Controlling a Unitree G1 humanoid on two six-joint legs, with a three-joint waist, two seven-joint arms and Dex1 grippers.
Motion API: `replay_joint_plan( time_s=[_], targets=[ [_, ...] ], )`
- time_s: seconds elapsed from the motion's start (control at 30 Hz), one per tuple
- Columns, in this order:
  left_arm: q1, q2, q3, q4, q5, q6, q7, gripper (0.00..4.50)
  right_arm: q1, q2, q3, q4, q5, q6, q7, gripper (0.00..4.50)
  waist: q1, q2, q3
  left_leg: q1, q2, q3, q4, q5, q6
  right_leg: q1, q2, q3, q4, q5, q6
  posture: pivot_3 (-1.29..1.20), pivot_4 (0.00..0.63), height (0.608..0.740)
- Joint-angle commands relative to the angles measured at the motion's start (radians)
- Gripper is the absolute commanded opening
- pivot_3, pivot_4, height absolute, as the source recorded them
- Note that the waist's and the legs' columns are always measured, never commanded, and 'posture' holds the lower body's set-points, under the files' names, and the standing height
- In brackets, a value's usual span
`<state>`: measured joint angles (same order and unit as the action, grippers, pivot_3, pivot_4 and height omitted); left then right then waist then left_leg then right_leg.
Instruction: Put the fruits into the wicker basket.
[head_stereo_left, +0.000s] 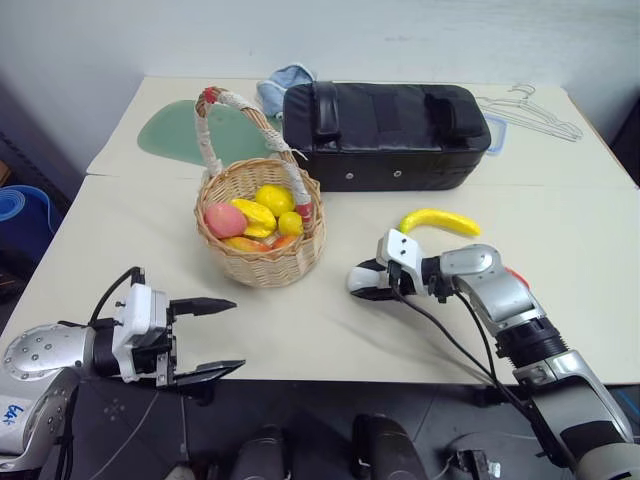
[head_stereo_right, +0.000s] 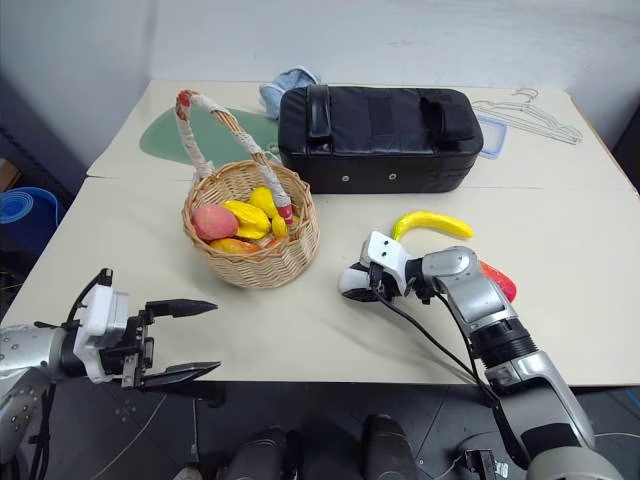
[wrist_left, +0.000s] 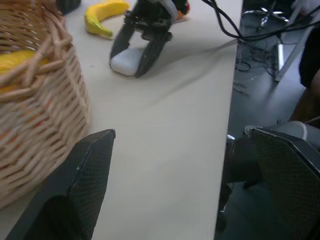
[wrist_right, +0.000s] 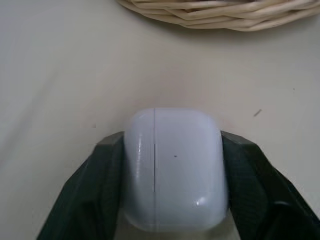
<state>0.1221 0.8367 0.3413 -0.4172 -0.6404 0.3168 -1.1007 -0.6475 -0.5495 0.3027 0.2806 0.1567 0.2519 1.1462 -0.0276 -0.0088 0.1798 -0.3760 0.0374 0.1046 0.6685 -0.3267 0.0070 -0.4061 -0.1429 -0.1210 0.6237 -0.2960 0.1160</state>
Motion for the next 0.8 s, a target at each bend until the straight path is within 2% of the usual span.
replay_joint_plan(
  time_s=[0.03, 0.17, 0.27, 0.37, 0.47, 0.53, 0.67, 0.8],
  targets=[
    [-0.014, 0.001, 0.016, -0.016, -0.017, 0.001, 0.006, 4.5, 0.026, -0.013, -0.038, -0.046, 0.035, -0.011, 0.039, 2.35, 0.0, 0.0, 0.0, 0.0, 0.0, 0.0, 0.0, 0.0, 0.0, 0.0, 0.0, 0.001, 0.0, 0.0, 0.0, 0.0, 0.15, 0.74],
    [-0.017, -0.012, -0.005, -0.02, -0.007, -0.005, 0.01, 4.5, 0.079, -0.033, -0.123, -0.141, 0.113, -0.006, 0.051, 2.35, 0.001, 0.0, 0.0, 0.0, 0.0, 0.001, 0.0, 0.0, 0.0, 0.0, 0.0, 0.001, 0.001, 0.0, 0.0, 0.0, 0.15, 0.74],
    [-0.002, -0.036, -0.001, -0.051, -0.015, -0.004, 0.036, 4.5, 0.139, -0.086, -0.288, -0.273, 0.25, 0.095, 0.029, 2.35, 0.002, 0.0, 0.0, 0.0, -0.001, 0.001, -0.001, 0.0, 0.001, -0.001, -0.001, 0.001, 0.0, 0.0, 0.0, 0.0, 0.15, 0.74],
    [0.018, -0.061, -0.002, -0.087, -0.021, -0.004, 0.058, 4.5, 0.192, -0.178, -0.482, -0.279, 0.311, 0.169, -0.042, 2.35, 0.007, 0.0, 0.0, 0.0, -0.002, 0.001, -0.001, -0.001, 0.001, -0.001, -0.003, 0.001, 0.0, 0.001, 0.001, 0.0, 0.15, 0.74],
    [0.009, -0.082, -0.028, -0.125, -0.036, 0.012, 0.082, 4.5, 0.227, -0.334, -0.644, -0.101, 0.287, 0.127, -0.045, 2.35, 0.029, 0.0, 0.0, 0.0, -0.004, 0.002, -0.001, -0.001, 0.003, 0.0, -0.005, 0.001, -0.003, 0.001, 0.001, 0.0, 0.15, 0.74],
    [-0.008, -0.087, -0.046, -0.136, -0.051, 0.033, 0.089, 4.5, 0.22, -0.394, -0.687, 0.054, 0.247, 0.066, -0.078, 2.35, 0.029, 0.0, 0.0, 0.0, -0.006, 0.003, 0.0, -0.001, 0.005, 0.002, -0.005, 0.001, -0.005, 0.001, 0.001, 0.0, 0.15, 0.74],
    [-0.073, -0.102, -0.091, -0.125, -0.062, 0.056, 0.108, 4.5, 0.165, -0.487, -0.665, 0.496, 0.081, -0.204, -0.225, 2.35, 0.02, 0.0, 0.0, 0.006, -0.006, 0.009, -0.001, 0.0, 0.007, 0.008, -0.005, 0.003, -0.011, 0.001, 0.001, 0.0, 0.15, 0.74],
    [-0.12, -0.104, -0.12, -0.122, -0.054, 0.066, 0.118, 4.5, 0.079, -0.481, -0.59, 0.771, -0.033, -0.337, -0.339, 2.35, -0.004, 0.002, 0.001, 0.008, -0.005, 0.013, -0.001, 0.0, 0.006, 0.008, -0.005, 0.005, -0.011, 0.001, 0.0, 0.0, 0.15, 0.74]
  ],
)
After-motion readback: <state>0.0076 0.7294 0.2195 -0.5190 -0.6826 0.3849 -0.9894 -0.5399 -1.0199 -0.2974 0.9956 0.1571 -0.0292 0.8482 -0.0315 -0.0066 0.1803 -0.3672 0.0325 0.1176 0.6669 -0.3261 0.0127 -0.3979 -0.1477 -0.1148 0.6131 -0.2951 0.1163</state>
